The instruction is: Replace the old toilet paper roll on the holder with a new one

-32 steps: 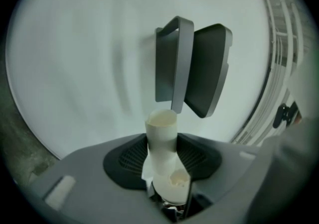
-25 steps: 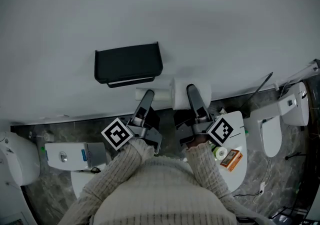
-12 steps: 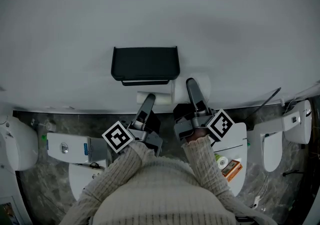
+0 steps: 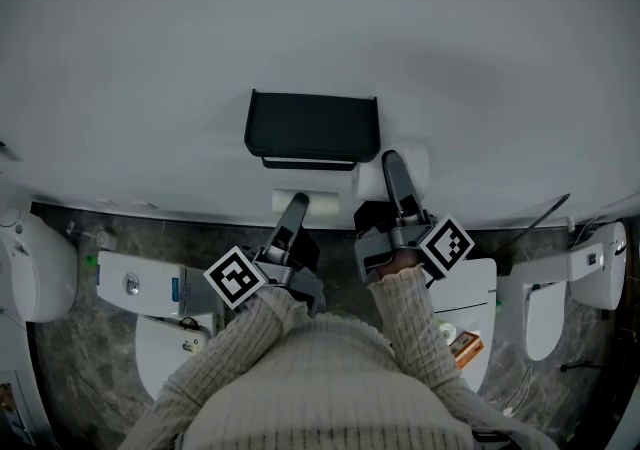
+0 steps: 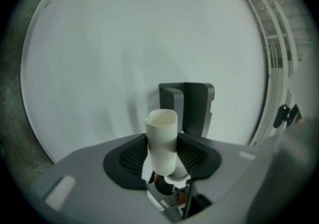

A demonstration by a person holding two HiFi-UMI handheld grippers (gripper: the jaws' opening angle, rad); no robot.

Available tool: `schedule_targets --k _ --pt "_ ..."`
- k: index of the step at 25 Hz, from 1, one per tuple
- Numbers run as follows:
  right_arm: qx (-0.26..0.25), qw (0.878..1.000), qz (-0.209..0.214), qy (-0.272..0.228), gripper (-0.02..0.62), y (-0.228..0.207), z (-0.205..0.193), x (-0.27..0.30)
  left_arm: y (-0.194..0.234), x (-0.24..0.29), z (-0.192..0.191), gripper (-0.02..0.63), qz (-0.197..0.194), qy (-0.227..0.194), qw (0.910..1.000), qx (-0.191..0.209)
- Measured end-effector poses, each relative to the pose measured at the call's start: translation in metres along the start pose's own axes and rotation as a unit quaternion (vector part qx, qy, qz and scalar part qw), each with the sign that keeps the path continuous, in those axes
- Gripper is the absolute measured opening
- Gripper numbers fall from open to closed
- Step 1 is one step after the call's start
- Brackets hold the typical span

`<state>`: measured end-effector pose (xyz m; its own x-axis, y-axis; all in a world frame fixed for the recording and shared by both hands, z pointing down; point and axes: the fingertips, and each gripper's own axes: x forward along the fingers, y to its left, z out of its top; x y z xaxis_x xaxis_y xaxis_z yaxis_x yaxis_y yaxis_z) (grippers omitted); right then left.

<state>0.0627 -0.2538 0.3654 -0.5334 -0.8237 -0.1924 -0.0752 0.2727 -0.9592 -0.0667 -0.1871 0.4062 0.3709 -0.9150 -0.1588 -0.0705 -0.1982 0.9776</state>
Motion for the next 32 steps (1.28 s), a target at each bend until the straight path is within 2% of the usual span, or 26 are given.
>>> schedule_targets --k 6,12,18,28,32 --pt "0.011 1.0 -0.001 0.01 0.448 -0.001 -0.02 0.008 0.003 -0.009 0.011 0.167 0.002 -0.01 0.9999 -0.009" --pt "0.027 1.0 0.004 0.003 0.448 -0.003 -0.023 0.007 0.004 -0.012 0.012 0.167 0.002 -0.014 0.9998 -0.011" --pt "0.064 0.998 0.014 -0.009 0.448 -0.003 -0.028 0.006 0.003 -0.015 0.014 0.169 0.002 -0.02 0.9997 -0.011" --pt "0.034 0.999 0.014 0.031 0.448 -0.001 -0.043 0.005 0.005 -0.013 0.019 0.167 0.004 -0.029 0.9994 -0.016" --pt "0.031 0.998 0.028 0.043 0.445 -0.001 -0.044 0.006 0.003 -0.013 0.022 0.167 0.001 -0.03 0.9995 -0.006"
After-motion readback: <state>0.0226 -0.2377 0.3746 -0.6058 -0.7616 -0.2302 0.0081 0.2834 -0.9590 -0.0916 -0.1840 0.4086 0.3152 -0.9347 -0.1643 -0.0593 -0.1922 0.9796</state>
